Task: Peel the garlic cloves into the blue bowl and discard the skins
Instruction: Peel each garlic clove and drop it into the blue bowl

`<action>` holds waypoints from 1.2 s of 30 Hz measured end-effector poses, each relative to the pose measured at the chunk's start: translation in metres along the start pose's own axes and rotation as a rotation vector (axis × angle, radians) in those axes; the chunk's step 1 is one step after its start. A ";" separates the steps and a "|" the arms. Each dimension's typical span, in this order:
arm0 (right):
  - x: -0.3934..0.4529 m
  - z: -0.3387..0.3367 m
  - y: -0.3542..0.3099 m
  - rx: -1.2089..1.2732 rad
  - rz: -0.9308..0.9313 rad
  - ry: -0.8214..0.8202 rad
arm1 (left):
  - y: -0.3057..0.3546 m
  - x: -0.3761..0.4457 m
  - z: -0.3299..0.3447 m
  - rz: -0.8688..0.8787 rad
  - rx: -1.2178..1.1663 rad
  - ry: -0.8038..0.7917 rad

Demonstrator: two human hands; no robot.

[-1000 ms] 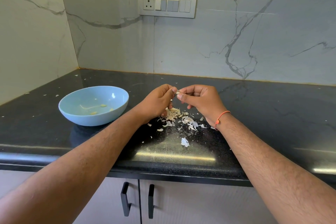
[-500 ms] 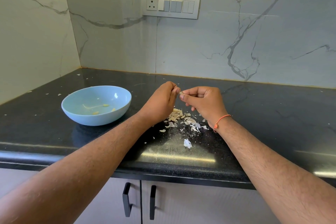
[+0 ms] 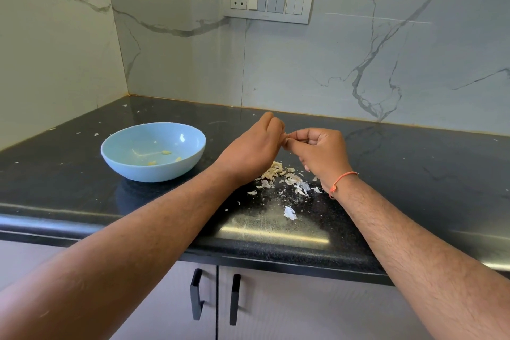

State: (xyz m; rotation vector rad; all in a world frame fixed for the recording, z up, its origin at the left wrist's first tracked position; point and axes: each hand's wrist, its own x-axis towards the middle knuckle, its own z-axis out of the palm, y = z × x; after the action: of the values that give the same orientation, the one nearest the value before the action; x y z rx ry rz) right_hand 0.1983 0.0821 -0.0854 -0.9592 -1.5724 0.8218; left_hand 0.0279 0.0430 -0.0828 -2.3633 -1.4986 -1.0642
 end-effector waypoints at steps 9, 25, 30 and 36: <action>0.002 -0.003 -0.003 0.064 0.043 0.022 | -0.003 -0.002 -0.001 -0.055 -0.109 0.164; 0.003 -0.004 0.000 -0.174 -0.196 -0.022 | -0.012 -0.002 -0.006 -0.088 -0.185 0.224; 0.002 -0.005 0.000 -0.222 -0.211 -0.056 | -0.009 -0.001 -0.008 -0.165 -0.217 0.244; -0.002 -0.004 -0.002 -0.322 -0.292 -0.049 | -0.006 -0.001 -0.008 -0.258 -0.265 0.217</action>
State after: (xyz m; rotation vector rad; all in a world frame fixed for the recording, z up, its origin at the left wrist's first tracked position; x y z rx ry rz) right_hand 0.2017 0.0795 -0.0834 -0.9081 -1.8709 0.3972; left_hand 0.0188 0.0416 -0.0793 -2.1580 -1.7029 -1.6148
